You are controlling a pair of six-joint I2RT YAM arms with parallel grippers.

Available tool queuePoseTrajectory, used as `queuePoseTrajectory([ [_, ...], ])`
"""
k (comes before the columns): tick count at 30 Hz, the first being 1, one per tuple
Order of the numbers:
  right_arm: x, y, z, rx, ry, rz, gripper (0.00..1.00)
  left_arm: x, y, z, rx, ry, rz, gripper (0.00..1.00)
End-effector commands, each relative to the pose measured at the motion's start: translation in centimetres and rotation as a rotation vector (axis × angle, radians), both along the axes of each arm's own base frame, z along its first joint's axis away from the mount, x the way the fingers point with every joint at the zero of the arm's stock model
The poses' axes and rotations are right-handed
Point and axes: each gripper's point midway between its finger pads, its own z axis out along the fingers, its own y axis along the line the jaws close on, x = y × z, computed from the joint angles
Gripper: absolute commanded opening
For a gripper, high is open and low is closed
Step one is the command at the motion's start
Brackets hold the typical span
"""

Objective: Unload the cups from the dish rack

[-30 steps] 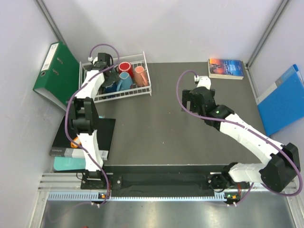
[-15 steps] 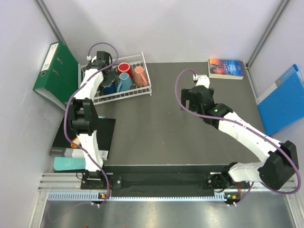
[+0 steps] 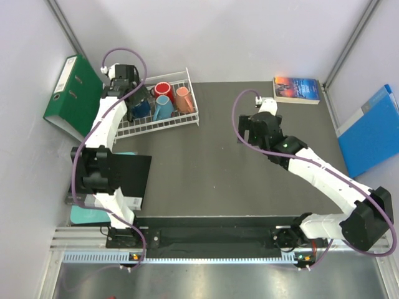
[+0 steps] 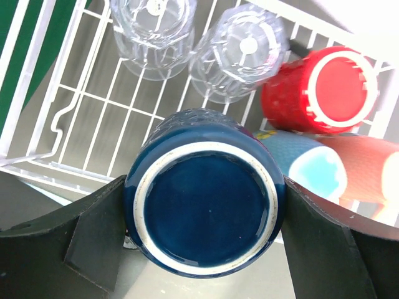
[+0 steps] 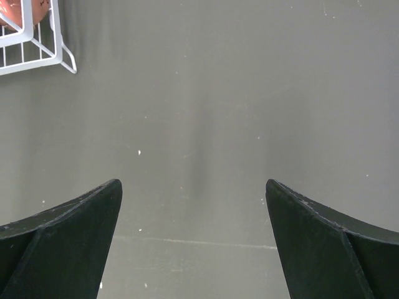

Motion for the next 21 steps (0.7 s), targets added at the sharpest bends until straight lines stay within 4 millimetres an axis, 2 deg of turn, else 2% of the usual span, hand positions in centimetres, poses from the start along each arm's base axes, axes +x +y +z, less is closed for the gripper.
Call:
queuePoseTrajectory([
  [1,1.1,0.7,3.8,0.109,-0.067,-0.022,0.98,0.5,-1.4,8.0,-0.072,-0.260,-0.028,0.00],
  [3,1.5,0.6,4.3,0.121,-0.070,-0.036,0.99,0.2,-2.2,8.7,-0.100,-0.279,-0.056,0.00],
  [4,1.6,0.6,4.5,0.122,-0.072,-0.040,1.00,-0.1,-2.6,9.7,-0.119,-0.303,-0.070,0.00],
  [7,1.8,0.4,5.9,0.152,-0.102,-0.058,1.00,-0.8,-4.9,11.3,-0.200,-0.346,-0.155,0.00],
  [8,2.0,0.3,6.3,0.162,-0.110,-0.059,1.00,-1.1,-6.2,11.2,-0.240,-0.344,-0.201,0.00],
  [10,1.9,1.4,7.2,0.205,-0.127,0.018,1.00,-2.1,-8.0,12.2,-0.307,-0.372,-0.261,0.00],
  [12,1.6,2.5,7.6,0.255,-0.124,0.113,1.00,-3.1,-10.9,11.9,-0.393,-0.372,-0.342,0.00],
  [13,1.6,3.0,8.3,0.287,-0.145,0.134,1.00,-3.9,-12.0,12.7,-0.425,-0.400,-0.371,0.00],
  [14,1.5,3.1,8.5,0.305,-0.154,0.147,1.00,-4.6,-14.4,11.8,-0.465,-0.399,-0.421,0.00],
  [15,1.1,3.5,8.5,0.328,-0.157,0.179,1.00,-5.3,-16.1,12.0,-0.518,-0.408,-0.458,0.00],
  [16,1.1,3.9,9.3,0.361,-0.188,0.190,1.00,-6.2,-17.4,12.6,-0.539,-0.429,-0.496,0.00],
  [17,1.0,3.9,9.5,0.376,-0.198,0.195,0.99,-7.1,-19.7,12.1,-0.560,-0.432,-0.552,0.00],
  [20,0.2,4.7,10.5,0.436,-0.214,0.242,1.00,-9.5,-23.0,12.9,-0.622,-0.441,-0.664,0.00],
  [21,0.0,4.9,10.7,0.449,-0.218,0.256,1.00,-10.0,-23.7,14.0,-0.654,-0.478,-0.701,0.00],
])
